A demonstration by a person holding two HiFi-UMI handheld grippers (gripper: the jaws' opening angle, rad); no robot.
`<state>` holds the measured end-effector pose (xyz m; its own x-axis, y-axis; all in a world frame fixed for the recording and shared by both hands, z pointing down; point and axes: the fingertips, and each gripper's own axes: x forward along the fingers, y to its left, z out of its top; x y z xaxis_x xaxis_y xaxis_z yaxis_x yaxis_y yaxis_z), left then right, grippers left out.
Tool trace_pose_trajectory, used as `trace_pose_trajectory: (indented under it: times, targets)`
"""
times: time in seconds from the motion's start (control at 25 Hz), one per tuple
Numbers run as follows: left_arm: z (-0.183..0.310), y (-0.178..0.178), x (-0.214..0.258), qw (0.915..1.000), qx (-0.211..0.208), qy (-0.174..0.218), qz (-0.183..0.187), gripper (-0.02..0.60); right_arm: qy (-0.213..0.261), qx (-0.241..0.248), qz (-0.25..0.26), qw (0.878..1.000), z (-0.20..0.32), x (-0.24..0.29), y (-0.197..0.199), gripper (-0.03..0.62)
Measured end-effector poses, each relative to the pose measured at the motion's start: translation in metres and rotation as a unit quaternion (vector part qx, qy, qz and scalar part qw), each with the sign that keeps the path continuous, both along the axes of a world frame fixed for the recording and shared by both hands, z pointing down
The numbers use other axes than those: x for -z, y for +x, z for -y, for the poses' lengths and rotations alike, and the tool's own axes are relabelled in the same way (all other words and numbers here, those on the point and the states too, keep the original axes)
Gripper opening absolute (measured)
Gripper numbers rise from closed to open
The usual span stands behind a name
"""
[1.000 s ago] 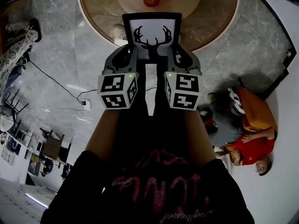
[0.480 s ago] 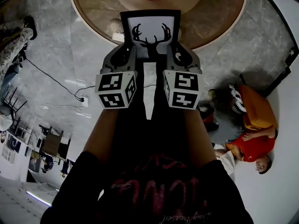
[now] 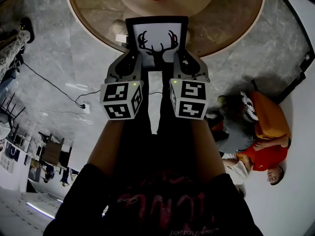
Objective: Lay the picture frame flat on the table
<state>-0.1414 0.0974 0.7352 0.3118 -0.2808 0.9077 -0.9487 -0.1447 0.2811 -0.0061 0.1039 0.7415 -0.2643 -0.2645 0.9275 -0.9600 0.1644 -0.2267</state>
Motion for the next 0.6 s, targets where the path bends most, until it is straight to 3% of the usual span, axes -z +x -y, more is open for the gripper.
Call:
trace_pose_trajectory:
  times: [0.6]
  targets:
    - [-0.004,0.004,-0.026,1.0,0.001,-0.01,0.0,0.072,-0.012,-0.007,-0.003,1.0,-0.004,-0.022,0.004,0.081]
